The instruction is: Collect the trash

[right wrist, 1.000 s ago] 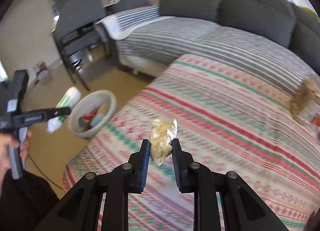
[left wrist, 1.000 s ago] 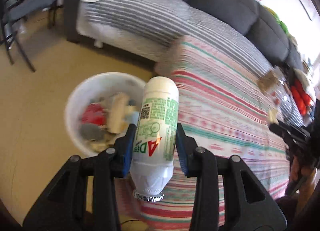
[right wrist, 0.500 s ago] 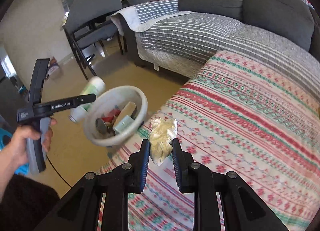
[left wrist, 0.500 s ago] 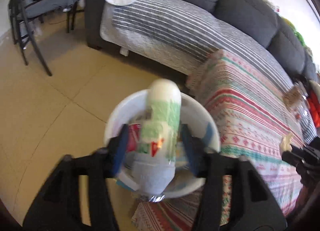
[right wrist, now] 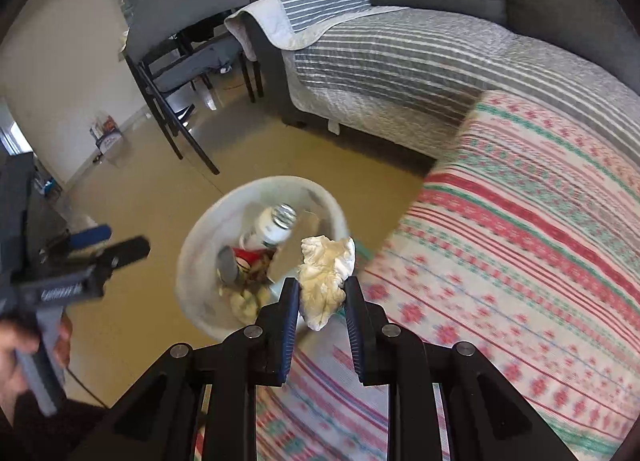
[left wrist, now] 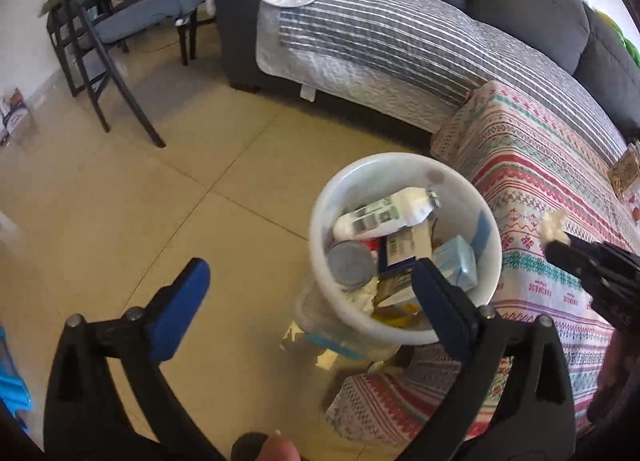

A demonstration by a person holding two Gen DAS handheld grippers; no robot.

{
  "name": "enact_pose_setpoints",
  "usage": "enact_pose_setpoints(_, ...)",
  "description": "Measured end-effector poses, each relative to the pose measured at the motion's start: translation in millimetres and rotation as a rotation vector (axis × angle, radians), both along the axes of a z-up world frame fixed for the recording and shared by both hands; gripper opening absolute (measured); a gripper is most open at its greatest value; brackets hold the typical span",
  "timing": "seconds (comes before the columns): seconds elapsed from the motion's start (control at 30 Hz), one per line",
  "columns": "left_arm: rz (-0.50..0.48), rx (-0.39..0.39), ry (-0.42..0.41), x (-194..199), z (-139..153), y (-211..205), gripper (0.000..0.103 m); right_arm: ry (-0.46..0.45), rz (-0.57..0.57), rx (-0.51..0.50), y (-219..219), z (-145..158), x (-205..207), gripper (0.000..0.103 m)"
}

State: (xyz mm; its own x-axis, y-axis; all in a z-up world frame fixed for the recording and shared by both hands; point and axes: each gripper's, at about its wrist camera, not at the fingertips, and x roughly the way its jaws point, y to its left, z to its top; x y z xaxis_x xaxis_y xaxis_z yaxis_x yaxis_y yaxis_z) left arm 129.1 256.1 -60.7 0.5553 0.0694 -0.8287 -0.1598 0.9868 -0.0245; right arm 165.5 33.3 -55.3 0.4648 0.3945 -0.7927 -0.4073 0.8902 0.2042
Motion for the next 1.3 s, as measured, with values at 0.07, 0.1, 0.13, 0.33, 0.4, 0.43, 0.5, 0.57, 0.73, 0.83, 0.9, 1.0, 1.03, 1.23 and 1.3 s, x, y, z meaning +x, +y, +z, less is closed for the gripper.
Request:
enact_pose_setpoints(0.07, 0.018, -0.021, 0.011, -1.7, 0.3, 9.0, 0.1, 0.012, 0.007, 0.011, 14.6, -4.3, 7.3, 0.024)
enact_pose_setpoints(0.1, 0.025, -0.03, 0.013, -2.2, 1.0, 12.6, 0.1, 0.017, 0.01, 0.014, 19.9, -6.0, 9.6, 0.024)
enact_pose_setpoints(0.13, 0.03, -0.034, 0.015, -3.1, 1.4, 15.9, 0.1, 0.02, 0.012, 0.013, 25.2, -7.8, 11.9, 0.026)
enact_pose_setpoints(0.33, 0.047, -0.049, 0.028, -8.2, 0.6, 22.3, 0.1, 0.032, 0.033, 0.036, 48.9, -13.6, 20.1, 0.056)
enact_pose_setpoints(0.4, 0.046, -0.053, 0.031, -9.5, 0.6, 21.0, 0.1, 0.052, 0.009, 0.052, 47.8, -12.1, 21.2, 0.097)
enact_pose_setpoints(0.43, 0.044, -0.054, 0.031, -10.8, 1.1, 19.6, 0.1, 0.035, -0.02, 0.069, 42.7, -8.0, 18.5, 0.096)
enact_pose_setpoints(0.5, 0.031, -0.057, 0.031, -15.1, 3.3, 15.2, 0.1, 0.015, -0.038, 0.064, 35.6, 0.9, 13.8, 0.096)
enact_pose_setpoints(0.57, 0.019, -0.056, 0.026, -19.0, 6.1, 9.7, 0.1, 0.004, -0.055, 0.037, 26.0, 10.0, 7.6, 0.096)
enact_pose_setpoints(0.73, -0.046, -0.062, -0.006, -42.3, 22.2, -21.7, 0.101, -0.059, -0.092, -0.063, -9.4, 42.8, -27.9, 0.097)
enact_pose_setpoints(0.83, -0.094, -0.054, -0.026, -59.3, 34.2, -48.3, 0.102, -0.092, -0.132, -0.128, -33.7, 62.5, -54.1, 0.097)
enact_pose_setpoints(0.9, -0.113, -0.033, -0.048, -69.0, 40.9, -63.4, 0.102, -0.091, -0.158, -0.175, -50.5, 74.9, -71.1, 0.097)
enact_pose_setpoints(1.0, -0.134, -0.006, -0.08, -82.2, 49.9, -86.4, 0.102, -0.109, -0.19, -0.208, -73.5, 91.3, -99.4, 0.097)
enact_pose_setpoints(1.03, -0.14, -0.001, -0.086, -86.0, 52.3, -92.8, 0.102, -0.116, -0.206, -0.213, -80.5, 94.9, -107.2, 0.097)
enact_pose_setpoints(1.23, -0.19, 0.033, -0.135, -115.5, 56.6, -131.9, 0.102, -0.191, -0.368, -0.184, -137.7, 99.0, -171.5, 0.098)
enact_pose_setpoints(1.3, -0.214, 0.039, -0.137, -125.6, 54.4, -143.4, 0.102, -0.19, -0.414, -0.195, -149.6, 90.4, -187.7, 0.098)
